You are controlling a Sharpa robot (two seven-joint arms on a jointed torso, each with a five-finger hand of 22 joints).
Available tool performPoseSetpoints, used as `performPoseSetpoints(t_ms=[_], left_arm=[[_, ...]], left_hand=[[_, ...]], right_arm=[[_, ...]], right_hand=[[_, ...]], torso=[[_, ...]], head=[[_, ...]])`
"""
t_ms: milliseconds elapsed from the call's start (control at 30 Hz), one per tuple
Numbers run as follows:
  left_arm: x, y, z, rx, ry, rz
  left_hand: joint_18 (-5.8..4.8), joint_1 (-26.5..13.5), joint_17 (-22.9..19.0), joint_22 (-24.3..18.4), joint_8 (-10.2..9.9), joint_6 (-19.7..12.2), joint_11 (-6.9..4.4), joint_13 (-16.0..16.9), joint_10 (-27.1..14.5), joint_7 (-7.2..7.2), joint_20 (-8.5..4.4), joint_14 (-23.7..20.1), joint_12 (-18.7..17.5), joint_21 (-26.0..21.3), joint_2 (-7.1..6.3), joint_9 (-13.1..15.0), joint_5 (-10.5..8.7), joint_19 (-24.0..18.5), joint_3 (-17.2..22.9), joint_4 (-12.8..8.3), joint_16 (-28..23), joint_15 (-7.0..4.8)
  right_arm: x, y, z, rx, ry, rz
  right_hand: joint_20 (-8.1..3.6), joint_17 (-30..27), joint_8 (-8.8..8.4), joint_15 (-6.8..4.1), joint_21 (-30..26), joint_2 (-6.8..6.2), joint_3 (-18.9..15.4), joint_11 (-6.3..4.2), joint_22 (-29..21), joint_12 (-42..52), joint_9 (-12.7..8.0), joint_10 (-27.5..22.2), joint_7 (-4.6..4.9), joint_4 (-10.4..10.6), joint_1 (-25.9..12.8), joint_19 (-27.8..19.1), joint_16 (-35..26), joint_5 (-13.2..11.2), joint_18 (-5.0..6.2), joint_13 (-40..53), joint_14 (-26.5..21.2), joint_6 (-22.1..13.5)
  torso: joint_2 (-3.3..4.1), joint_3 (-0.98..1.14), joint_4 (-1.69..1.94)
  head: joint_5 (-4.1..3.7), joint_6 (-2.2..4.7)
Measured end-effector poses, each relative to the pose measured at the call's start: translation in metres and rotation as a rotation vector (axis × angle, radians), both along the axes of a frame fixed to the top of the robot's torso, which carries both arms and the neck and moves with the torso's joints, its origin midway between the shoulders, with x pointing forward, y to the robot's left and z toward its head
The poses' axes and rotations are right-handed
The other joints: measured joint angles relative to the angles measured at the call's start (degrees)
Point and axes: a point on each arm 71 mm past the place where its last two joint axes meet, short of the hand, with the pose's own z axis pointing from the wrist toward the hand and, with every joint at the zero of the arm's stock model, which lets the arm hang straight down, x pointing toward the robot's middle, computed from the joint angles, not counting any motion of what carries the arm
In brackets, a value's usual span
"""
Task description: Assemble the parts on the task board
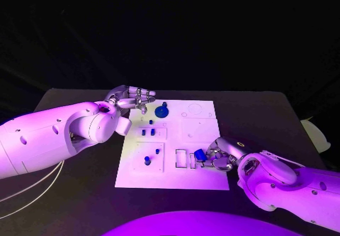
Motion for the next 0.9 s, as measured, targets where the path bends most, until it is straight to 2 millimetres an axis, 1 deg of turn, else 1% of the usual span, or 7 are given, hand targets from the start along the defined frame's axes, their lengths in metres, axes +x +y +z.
performPoseSetpoints(t_ms=[133,233,333,433,633,767,900], left_arm=[[0.000,0.000,0.000,0.000,0.000,-0.001],[0.000,0.000,0.000,0.000,0.000,-0.001],[0.000,0.000,0.000,0.000,0.000,-0.001],[0.000,0.000,0.000,0.000,0.000,-0.001],[0.000,-0.001,0.000,-0.001,0.000,-0.003],[0.000,-0.001,0.000,-0.001,0.000,-0.004],[0.000,-0.002,0.000,-0.002,0.001,-0.005]], left_hand=[[0.00,0.00,0.00,0.00,0.00,0.00,0.00,0.00,0.00,0.00,0.00,0.00,0.00,0.00,0.00,0.00,0.00,0.00,0.00,0.00,0.00,0.00],[-0.01,-0.09,-0.01,0.03,0.00,0.00,0.00,0.01,0.00,0.00,0.00,0.00,0.22,0.00,0.09,-0.02,0.00,0.00,0.00,0.00,0.00,0.00],[0.00,-0.30,-0.08,0.06,0.00,0.00,0.00,0.05,0.00,0.00,0.00,0.00,0.40,0.00,0.30,-0.06,0.00,0.00,0.00,0.00,0.00,0.00],[0.00,-0.31,-0.08,0.06,0.00,0.00,0.00,0.05,0.00,0.00,0.00,0.00,0.40,0.00,0.30,-0.06,0.00,0.00,0.00,0.00,0.00,0.00],[0.00,-0.30,-0.08,0.05,0.00,0.00,0.00,0.04,0.00,0.00,0.00,0.00,0.40,0.00,0.30,-0.06,0.00,0.00,0.00,0.00,0.00,0.00],[0.00,-0.30,-0.07,0.05,0.00,0.00,0.00,0.04,0.00,0.00,0.00,0.00,0.40,0.00,0.30,-0.06,0.00,0.00,0.16,-0.16,0.00,0.00],[0.00,-0.30,-0.07,0.05,0.00,0.00,0.00,0.04,0.00,0.00,0.00,0.00,0.40,0.00,0.30,-0.05,0.00,0.00,0.16,-0.16,0.00,0.00]], right_arm=[[-0.003,-0.001,0.001,0.007,-0.008,-0.002],[-0.006,-0.003,0.004,0.015,-0.013,-0.010],[-0.007,-0.002,0.011,0.033,-0.026,-0.016],[-0.007,0.001,0.021,0.062,-0.050,-0.021],[-0.007,0.008,0.031,0.109,-0.068,-0.030],[-0.007,0.015,0.033,0.133,-0.061,-0.028],[-0.007,0.025,0.032,0.152,-0.043,-0.018]], right_hand=[[0.00,0.00,0.41,0.00,0.51,0.56,0.16,-0.32,0.00,0.55,0.49,0.32,-0.35,-0.16,1.92,0.00,0.33,2.65,0.00,0.00,0.00,0.33],[-0.36,0.00,0.70,-0.23,0.88,0.43,0.15,-0.31,-0.01,0.64,0.96,0.71,-0.56,-0.17,3.09,-0.07,0.33,4.42,0.00,0.00,-0.19,0.52],[-0.43,0.00,1.05,-0.41,1.31,0.60,0.14,-0.61,-0.01,0.64,1.52,1.01,-0.68,-0.18,3.22,0.01,0.60,6.39,0.00,0.00,0.00,0.46],[-0.43,0.00,1.22,-0.41,1.51,0.83,0.07,-0.61,-0.01,0.64,1.59,1.01,-0.68,-0.24,3.43,0.01,0.60,7.63,0.00,-0.01,0.00,0.46],[-0.43,-0.01,1.40,-0.41,1.51,1.29,0.04,-0.61,-0.01,0.64,1.59,1.01,-0.68,-0.26,3.42,0.01,0.60,7.74,0.00,-0.01,0.00,0.46],[-0.43,-0.01,1.40,-0.41,1.79,1.41,-0.01,-0.80,-0.02,0.93,1.59,1.21,-0.68,-0.31,3.46,0.01,0.60,8.07,0.00,-0.01,-0.01,0.46],[-0.63,0.04,1.39,-0.41,1.79,1.98,-0.28,-0.80,-0.02,0.93,1.59,1.21,-0.68,-0.07,2.88,-0.19,0.60,8.07,0.00,-0.02,0.00,0.46]], torso=[[-0.01,0.00,0.00],[-0.04,0.00,0.00],[-0.07,-0.01,-0.01],[-0.09,-0.01,0.00],[-0.07,-0.04,0.03],[-0.03,-0.04,0.03],[0.00,-0.05,0.03]], head=[[0.05,0.04],[0.09,0.11],[0.13,0.19],[0.05,0.32],[0.08,0.46],[0.23,0.53],[0.26,0.53]])
